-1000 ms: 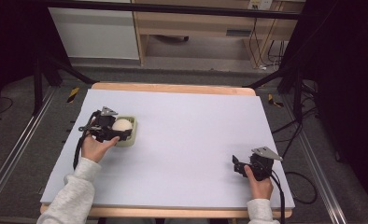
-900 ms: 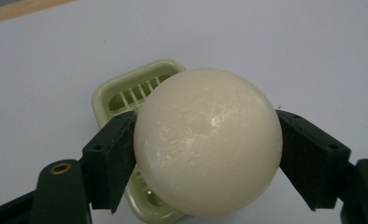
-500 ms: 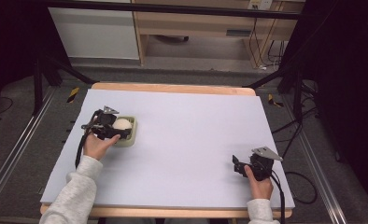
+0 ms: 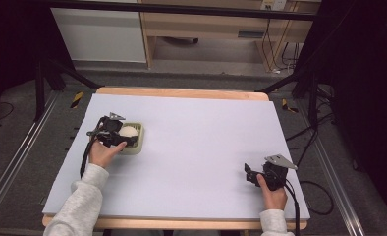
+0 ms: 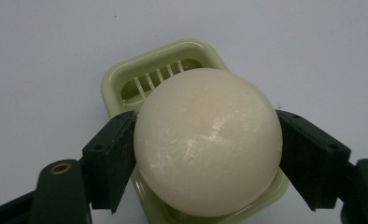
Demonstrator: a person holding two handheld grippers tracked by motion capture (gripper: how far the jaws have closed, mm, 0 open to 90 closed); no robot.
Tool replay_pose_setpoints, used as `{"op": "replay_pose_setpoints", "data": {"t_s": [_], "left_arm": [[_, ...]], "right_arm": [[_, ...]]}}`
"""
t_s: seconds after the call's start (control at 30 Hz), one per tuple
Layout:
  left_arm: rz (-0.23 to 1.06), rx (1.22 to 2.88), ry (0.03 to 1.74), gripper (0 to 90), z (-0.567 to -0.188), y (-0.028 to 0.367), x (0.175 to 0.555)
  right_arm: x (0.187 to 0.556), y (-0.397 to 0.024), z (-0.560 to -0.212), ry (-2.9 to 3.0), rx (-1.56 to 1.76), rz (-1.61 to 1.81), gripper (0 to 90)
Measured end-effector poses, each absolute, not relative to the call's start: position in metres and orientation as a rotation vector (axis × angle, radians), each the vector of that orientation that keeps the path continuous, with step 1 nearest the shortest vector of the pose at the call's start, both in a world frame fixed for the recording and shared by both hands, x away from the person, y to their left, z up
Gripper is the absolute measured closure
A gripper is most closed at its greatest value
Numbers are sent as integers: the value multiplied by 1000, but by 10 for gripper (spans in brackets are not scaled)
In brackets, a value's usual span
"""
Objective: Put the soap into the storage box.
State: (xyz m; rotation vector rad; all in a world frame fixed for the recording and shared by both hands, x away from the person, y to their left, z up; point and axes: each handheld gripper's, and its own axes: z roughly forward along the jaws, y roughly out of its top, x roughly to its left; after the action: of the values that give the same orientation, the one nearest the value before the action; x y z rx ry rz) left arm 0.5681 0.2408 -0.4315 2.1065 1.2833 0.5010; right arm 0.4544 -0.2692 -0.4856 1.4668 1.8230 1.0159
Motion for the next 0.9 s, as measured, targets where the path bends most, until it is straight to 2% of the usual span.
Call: {"op": "replay_pose_setpoints", "data": {"t_s": [0.9], "left_arm": [[491, 2131, 1288, 241, -442, 241, 569]], "right_arm": [[454, -269, -486, 1823, 1467, 1016, 42]]}}
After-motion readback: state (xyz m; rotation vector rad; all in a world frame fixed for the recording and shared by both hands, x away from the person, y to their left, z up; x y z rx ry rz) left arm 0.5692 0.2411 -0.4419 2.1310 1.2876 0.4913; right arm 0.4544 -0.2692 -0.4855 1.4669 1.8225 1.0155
